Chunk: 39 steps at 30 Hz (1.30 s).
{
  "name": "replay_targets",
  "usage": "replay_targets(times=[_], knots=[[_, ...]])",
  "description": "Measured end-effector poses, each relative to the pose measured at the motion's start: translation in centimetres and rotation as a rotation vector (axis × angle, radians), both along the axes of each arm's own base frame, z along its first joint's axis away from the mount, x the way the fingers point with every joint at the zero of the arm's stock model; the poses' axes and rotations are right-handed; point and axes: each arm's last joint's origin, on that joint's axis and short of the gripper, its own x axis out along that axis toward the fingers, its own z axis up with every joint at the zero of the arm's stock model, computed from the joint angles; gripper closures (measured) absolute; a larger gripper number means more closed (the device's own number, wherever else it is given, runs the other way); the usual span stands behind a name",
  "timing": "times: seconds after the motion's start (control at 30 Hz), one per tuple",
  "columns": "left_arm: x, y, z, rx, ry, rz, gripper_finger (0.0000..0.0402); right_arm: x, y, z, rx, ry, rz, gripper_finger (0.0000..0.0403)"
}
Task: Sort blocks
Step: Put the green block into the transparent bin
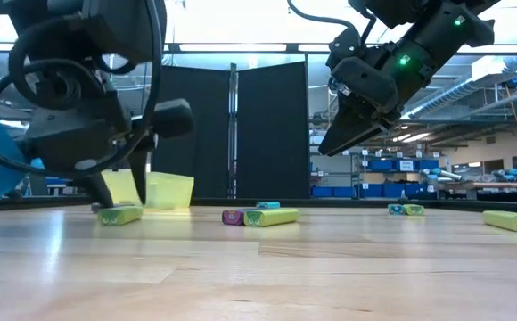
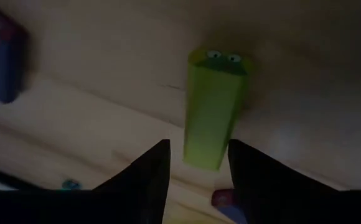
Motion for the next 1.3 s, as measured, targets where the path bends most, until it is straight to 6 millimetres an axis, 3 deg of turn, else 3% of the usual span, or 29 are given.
replay_targets(times=[0.7, 0.9, 1.17, 1.3], knots=[[1.0, -0.9, 3.4, 0.058, -0.062, 0.081, 0.0232, 0.0, 0.1, 0.0, 0.019, 0.004, 0.016, 0.0249], [2.0, -1.1, 4.8, -0.013, -0.092, 0.11, 0.0232, 0.0, 0.1, 0.0, 0.02, 0.005, 0.017, 0.0249], [3.5, 3.4, 4.8, -0.217, -0.025, 0.348, 0.0252, 0.0, 0.1, -0.1, 0.038, 0.008, 0.032, 0.0249], [3.8, 5.4, 4.7, -0.359, -0.037, 0.578, 0.0272, 0.0, 0.1, -0.1, 0.039, 0.008, 0.033, 0.0249]])
